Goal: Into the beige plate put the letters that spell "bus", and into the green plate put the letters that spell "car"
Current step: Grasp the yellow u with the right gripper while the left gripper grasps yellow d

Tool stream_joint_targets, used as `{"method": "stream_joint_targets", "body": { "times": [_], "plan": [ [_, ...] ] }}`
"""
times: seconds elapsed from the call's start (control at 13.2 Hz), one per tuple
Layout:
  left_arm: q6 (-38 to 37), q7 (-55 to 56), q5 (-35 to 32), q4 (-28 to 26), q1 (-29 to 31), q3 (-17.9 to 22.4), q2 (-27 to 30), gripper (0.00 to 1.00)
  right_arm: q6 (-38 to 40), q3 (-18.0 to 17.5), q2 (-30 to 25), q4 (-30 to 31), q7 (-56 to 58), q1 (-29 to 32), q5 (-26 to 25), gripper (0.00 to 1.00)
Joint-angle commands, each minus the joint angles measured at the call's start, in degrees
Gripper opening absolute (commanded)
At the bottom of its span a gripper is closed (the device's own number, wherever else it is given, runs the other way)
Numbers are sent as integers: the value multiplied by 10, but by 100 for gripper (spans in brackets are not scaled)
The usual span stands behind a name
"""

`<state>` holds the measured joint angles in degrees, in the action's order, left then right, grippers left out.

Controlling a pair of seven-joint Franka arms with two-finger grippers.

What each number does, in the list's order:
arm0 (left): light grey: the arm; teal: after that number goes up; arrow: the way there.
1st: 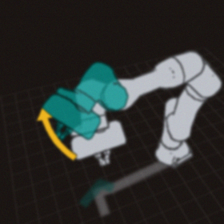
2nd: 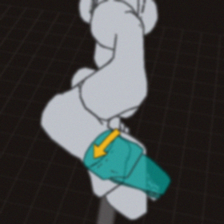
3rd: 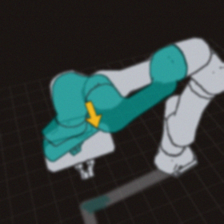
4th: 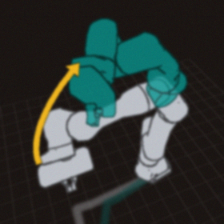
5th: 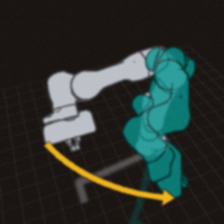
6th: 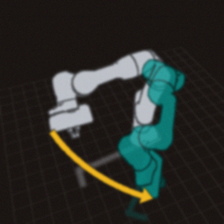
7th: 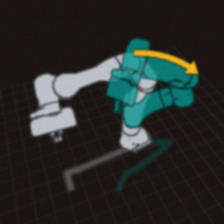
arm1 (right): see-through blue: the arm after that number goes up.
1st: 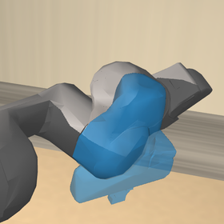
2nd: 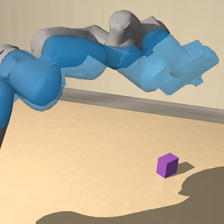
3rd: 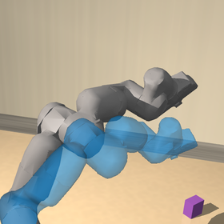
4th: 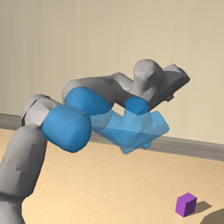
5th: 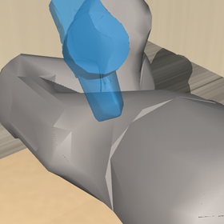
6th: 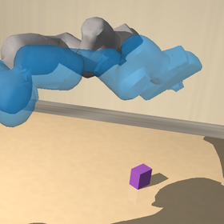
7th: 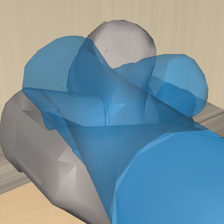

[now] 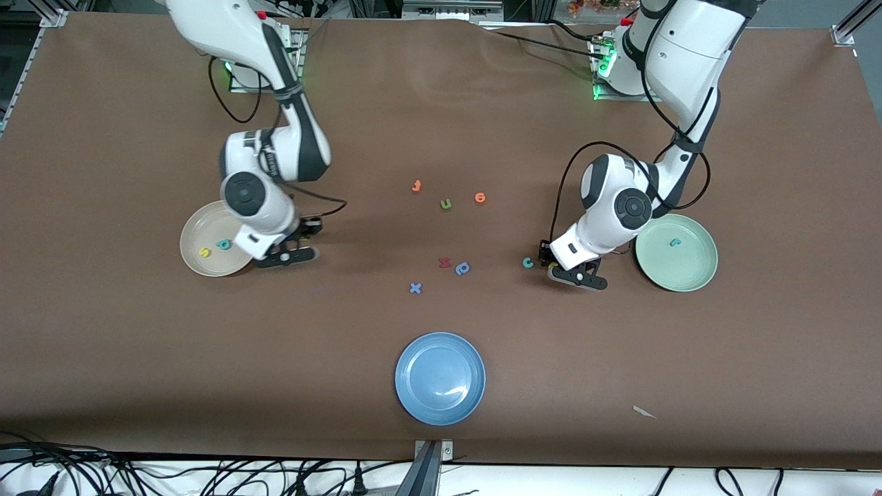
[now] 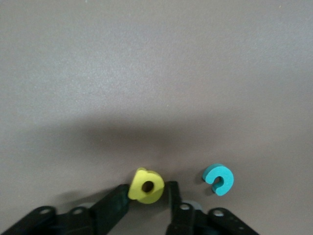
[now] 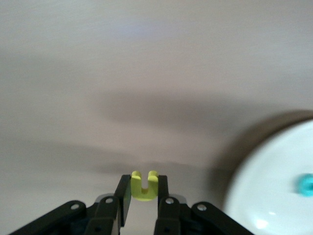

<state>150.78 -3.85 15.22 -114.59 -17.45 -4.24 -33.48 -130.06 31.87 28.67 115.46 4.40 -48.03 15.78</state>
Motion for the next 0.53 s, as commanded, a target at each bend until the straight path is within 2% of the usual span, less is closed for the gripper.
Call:
{"method": "stream_joint_targets", "body": {
  "times": [0.0, 0.23, 0.3, 0.38, 0.45],
  "plan": [
    [4, -4, -19, 6, -7, 17, -12, 31, 18, 48, 12, -7, 56, 17, -6, 19],
    [3, -3, -34, 7, -7, 19, -7, 27, 18, 64, 27, -5, 66, 41, -8, 19],
    [0, -2, -34, 6, -6, 19, -4, 22, 18, 64, 33, -5, 73, 53, -8, 20],
    [-3, -2, -34, 6, -4, 20, 5, 21, 17, 63, 38, -5, 82, 65, -8, 23],
    [-7, -2, -35, 6, 0, 22, 15, 19, 16, 62, 38, -6, 83, 66, -6, 67]
  ]
}}
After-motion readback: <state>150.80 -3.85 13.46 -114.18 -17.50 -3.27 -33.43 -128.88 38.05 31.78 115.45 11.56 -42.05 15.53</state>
